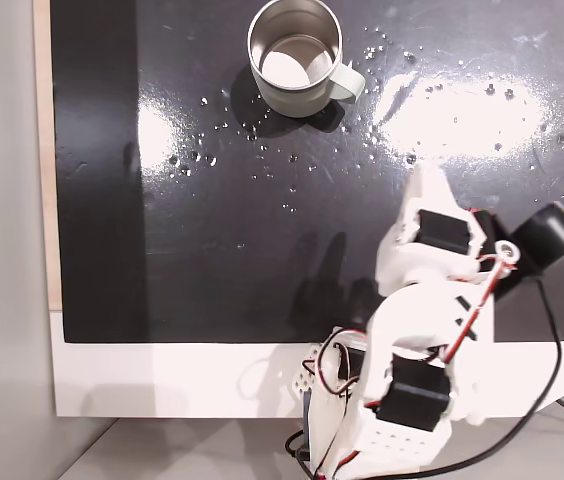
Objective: Grasp a cube and put it in the cup.
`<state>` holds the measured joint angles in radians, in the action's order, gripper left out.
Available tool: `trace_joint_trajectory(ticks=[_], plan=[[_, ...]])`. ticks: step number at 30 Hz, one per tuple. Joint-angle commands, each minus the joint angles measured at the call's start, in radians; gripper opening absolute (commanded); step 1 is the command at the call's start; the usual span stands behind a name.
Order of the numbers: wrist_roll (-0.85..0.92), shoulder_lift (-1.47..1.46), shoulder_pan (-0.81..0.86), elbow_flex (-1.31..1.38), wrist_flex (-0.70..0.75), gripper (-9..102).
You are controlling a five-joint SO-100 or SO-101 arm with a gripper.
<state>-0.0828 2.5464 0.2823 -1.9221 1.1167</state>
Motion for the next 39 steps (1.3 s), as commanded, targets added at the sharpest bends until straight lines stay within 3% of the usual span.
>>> trace_joint_trajectory(ticks=[1, 9, 17, 28, 39], plan=[[-0.005, -0.072, 0.084, 0.164, 0.04, 0], [-0.018, -0.193, 0.273, 0.218, 0.095, 0], [-0.052, -0.546, 0.417, 0.368, 0.19, 0], [-0.075, -0.841, 0.449, 0.549, 0.334, 0], [-0.092, -0.908, 0.434, 0.58, 0.494, 0]])
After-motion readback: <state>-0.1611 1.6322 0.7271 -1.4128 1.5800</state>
